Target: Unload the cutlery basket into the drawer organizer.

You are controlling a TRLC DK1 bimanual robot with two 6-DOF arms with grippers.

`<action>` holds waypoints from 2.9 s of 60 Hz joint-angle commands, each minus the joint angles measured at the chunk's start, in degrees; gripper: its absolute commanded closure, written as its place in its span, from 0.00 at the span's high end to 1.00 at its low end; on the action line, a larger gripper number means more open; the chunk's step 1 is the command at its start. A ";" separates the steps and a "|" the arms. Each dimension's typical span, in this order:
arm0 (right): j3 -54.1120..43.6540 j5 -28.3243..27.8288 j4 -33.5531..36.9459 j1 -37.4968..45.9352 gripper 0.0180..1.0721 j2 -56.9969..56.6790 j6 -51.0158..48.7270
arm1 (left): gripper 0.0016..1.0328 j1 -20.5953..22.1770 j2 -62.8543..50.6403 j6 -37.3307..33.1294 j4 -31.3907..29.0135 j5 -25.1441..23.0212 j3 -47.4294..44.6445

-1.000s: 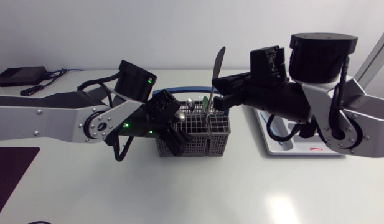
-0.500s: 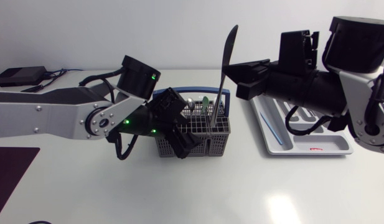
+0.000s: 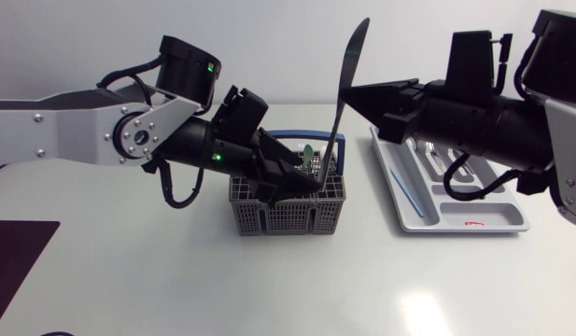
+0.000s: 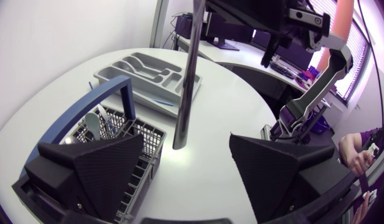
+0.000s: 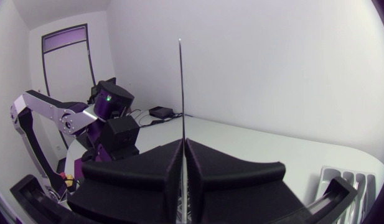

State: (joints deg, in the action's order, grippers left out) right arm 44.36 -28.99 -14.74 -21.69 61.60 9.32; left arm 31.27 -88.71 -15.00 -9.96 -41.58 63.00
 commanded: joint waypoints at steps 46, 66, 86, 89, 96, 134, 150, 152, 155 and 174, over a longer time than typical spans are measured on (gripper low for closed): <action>-0.68 -3.17 -0.37 -0.37 0.10 -1.14 3.69 | 0.79 0.81 -11.49 0.15 0.64 -5.79 10.47; -1.47 -3.44 -0.90 0.07 0.10 -1.22 3.69 | 0.32 -0.86 -11.05 -0.46 0.20 -9.39 9.42; -2.79 -4.41 -1.34 1.57 0.11 -1.49 3.60 | 0.24 -0.15 -10.61 -1.78 -3.40 -9.83 10.12; -2.87 -4.67 -1.34 1.74 0.12 -1.49 3.51 | 0.23 -0.15 -10.61 -2.05 -4.46 -9.92 10.56; -3.14 -4.93 -1.78 2.09 0.12 -1.49 3.51 | 0.22 0.02 -10.70 -3.89 -7.71 -10.89 11.53; -4.02 -4.84 -1.87 2.27 0.11 -2.01 3.42 | 0.61 1.60 -11.23 -10.22 -9.47 -11.59 10.39; -3.84 -4.58 -1.96 2.27 0.11 -1.66 3.25 | 0.65 2.40 -12.37 -11.98 -9.20 -8.78 9.42; -3.93 -4.58 -1.96 2.27 0.11 -1.66 3.25 | 0.69 2.75 -12.46 -12.68 -9.12 -7.72 8.98; -4.02 -4.58 -1.96 2.27 0.11 -1.75 3.25 | 0.76 3.10 -12.72 -12.94 -8.33 -6.67 8.36; -4.46 -4.76 -1.69 2.27 0.11 -1.84 2.89 | 0.77 3.80 -13.95 -14.09 -3.40 -2.45 5.02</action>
State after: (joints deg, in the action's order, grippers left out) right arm 41.12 -33.23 -15.64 -19.64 60.36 11.40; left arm 34.59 -101.54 -27.14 -13.85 -44.75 70.15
